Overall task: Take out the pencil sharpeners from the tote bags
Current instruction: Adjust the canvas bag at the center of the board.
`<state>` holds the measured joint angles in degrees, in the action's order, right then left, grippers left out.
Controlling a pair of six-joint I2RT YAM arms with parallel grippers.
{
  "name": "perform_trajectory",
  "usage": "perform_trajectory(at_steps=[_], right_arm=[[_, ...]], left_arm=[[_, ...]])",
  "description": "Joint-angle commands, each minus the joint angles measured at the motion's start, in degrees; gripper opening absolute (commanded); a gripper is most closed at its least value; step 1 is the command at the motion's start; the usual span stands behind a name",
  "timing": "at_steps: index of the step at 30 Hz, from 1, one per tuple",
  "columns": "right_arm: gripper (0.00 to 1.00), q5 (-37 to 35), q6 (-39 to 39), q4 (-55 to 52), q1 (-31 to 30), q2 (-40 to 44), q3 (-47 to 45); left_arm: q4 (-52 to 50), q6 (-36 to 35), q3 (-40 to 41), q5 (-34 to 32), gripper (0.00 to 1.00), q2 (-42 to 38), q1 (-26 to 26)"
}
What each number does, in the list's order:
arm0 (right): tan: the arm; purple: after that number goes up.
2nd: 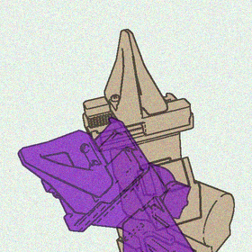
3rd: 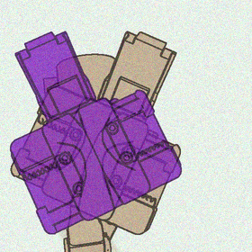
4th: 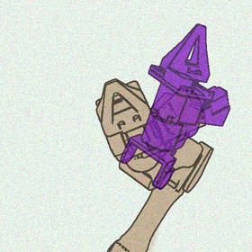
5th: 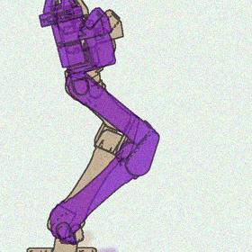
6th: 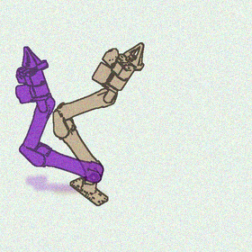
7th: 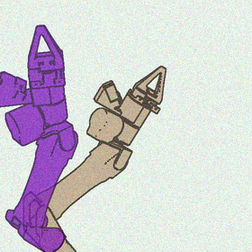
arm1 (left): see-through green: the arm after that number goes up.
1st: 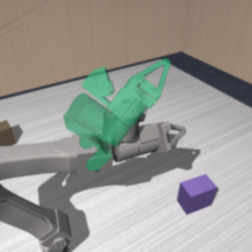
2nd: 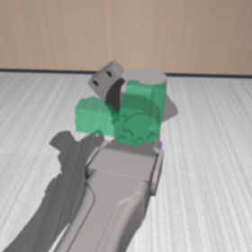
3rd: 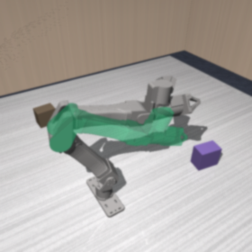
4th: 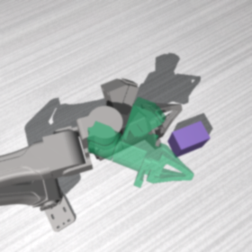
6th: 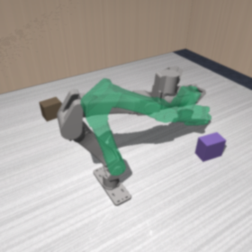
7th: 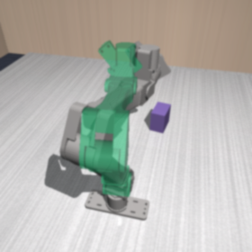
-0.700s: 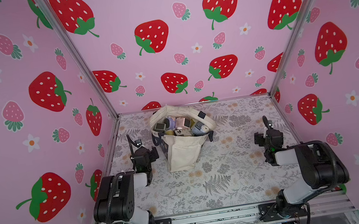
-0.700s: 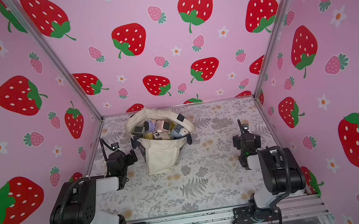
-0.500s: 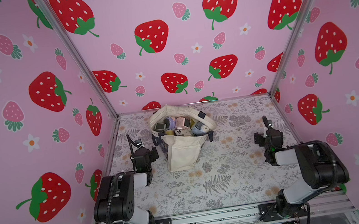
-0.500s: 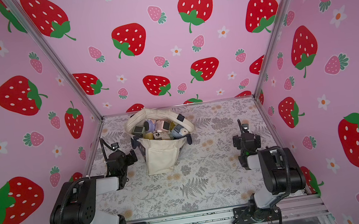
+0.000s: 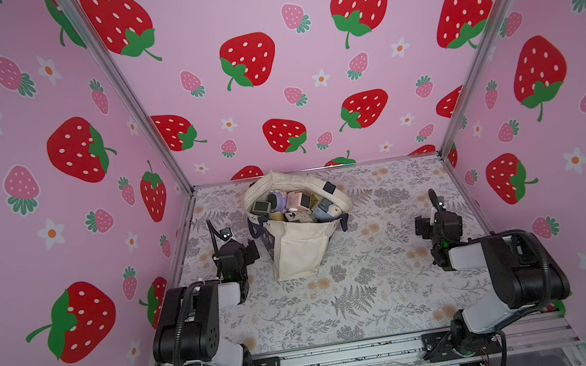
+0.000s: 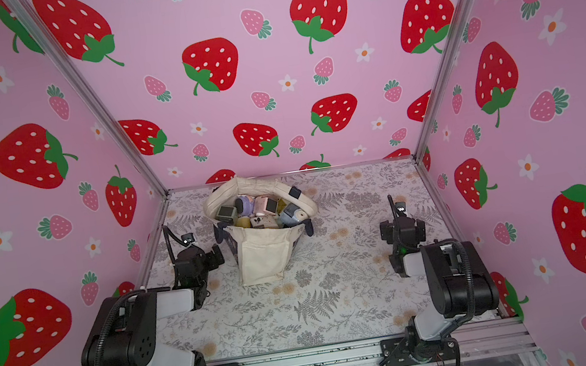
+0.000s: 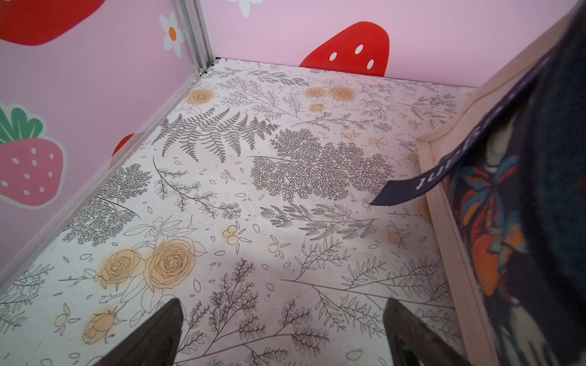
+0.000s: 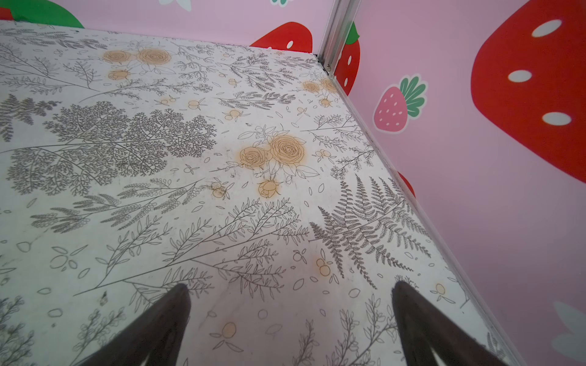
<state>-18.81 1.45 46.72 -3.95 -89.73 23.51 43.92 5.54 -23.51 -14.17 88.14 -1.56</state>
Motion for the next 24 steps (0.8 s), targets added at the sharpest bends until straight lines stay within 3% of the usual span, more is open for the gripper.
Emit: perform_trajectory(at_steps=[1,17,21,24], right_arm=[[0.99,0.25,-0.75,1.80,0.40,-0.67,1.10],[0.99,0.07,-0.75,2.19,0.41,-0.45,0.89],[0.99,-3.57,-1.88,3.40,-1.77,1.15,-0.16],[0.99,-4.16,-2.83,6.54,-2.50,1.38,-1.83]], left_arm=[[1.79,-1.28,-1.37,-0.68,0.99,0.41,-0.25],[1.72,-1.26,-1.45,-0.58,0.99,0.45,-0.25],[2.62,-3.73,-0.81,1.69,0.99,0.07,-1.39],[6.63,-4.14,2.70,-2.86,0.99,-4.00,-3.14]])
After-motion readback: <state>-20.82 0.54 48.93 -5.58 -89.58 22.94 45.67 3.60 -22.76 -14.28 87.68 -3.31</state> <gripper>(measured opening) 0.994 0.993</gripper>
